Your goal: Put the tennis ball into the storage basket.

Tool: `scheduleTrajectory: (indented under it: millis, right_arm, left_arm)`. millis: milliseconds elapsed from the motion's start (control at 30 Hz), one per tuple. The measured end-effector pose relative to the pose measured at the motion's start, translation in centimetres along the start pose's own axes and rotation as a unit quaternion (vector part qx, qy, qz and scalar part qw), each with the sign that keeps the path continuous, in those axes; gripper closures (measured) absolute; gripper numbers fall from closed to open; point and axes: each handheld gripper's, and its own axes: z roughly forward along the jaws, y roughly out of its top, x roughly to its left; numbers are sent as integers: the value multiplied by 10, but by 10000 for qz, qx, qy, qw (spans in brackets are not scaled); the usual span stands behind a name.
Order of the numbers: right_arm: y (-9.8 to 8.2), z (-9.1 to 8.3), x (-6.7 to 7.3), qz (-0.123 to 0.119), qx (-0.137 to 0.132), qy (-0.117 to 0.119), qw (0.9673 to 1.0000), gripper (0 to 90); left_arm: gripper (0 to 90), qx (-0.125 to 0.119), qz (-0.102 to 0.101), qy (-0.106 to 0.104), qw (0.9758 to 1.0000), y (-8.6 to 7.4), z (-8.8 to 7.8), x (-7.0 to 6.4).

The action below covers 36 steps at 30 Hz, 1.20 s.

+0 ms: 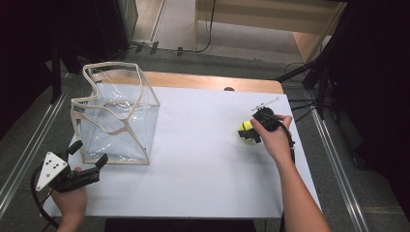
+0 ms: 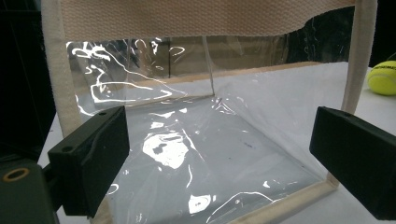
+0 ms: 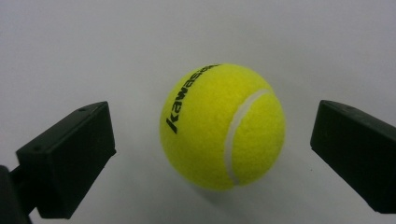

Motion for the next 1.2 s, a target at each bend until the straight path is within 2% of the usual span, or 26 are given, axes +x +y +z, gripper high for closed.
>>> scheduleTrajectory:
  millis: [267,667,833,867,967,1033,1100,1200]
  right_arm:
    - [2,12,-2,132,231,-39,9996,0]
    - [3,23,-1,212,423,-27,9989,0]
    - [4,26,-1,236,421,-10,9988,0]
    - [4,27,0,278,395,-59,9988,174]
    - [4,27,0,329,412,-143,9985,212]
    - [5,27,-2,415,359,-93,9984,228]
    - [5,28,-3,508,385,-85,9979,228]
    - [5,29,-3,510,390,-125,9979,228]
  left_arm:
    - [54,-8,-7,-2,10000,0,0,0]
    - [53,-4,4,6,10000,0,0,0]
    - [54,-9,-1,2,10000,0,0,0]
    - [54,-9,0,3,10000,0,0,0]
    - [53,11,9,17,10000,0,0,0]
    - [54,6,6,16,10000,0,0,0]
    - [54,-3,1,7,10000,0,0,0]
    - [53,-4,2,7,10000,0,0,0]
